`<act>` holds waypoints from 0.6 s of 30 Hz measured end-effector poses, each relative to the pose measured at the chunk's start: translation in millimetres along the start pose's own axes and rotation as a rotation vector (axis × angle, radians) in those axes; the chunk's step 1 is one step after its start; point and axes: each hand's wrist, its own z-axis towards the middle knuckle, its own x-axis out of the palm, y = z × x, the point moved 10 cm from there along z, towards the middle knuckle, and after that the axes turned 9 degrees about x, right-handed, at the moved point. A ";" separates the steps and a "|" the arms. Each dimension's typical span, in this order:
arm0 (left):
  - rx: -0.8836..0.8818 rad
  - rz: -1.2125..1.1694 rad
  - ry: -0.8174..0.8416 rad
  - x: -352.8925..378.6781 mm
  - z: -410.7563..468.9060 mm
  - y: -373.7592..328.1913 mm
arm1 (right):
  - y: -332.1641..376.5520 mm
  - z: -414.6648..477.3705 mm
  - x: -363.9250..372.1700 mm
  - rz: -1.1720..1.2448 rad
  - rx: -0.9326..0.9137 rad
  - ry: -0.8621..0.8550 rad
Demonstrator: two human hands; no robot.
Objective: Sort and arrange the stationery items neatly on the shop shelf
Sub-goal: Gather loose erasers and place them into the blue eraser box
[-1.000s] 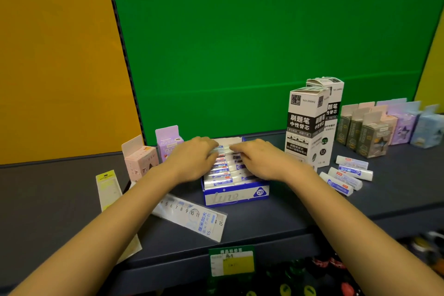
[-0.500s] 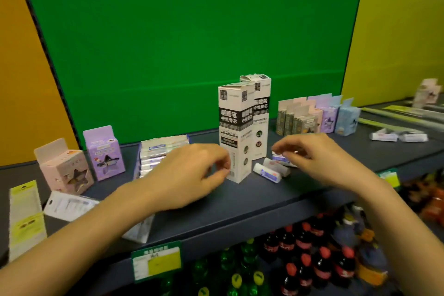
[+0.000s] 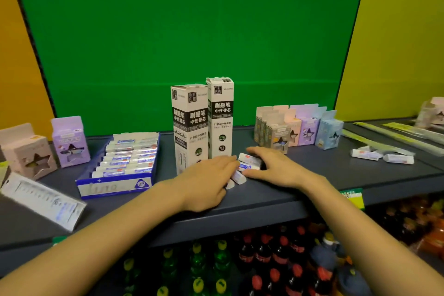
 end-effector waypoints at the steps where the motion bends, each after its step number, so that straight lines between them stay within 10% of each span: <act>1: -0.007 -0.002 0.029 2.9 2.2 0.9 | 1.0 1.3 0.1 -0.011 -0.020 -0.005; 18: -0.169 -0.382 0.197 12.3 11.7 3.3 | -6.8 13.7 12.5 -0.128 0.016 0.194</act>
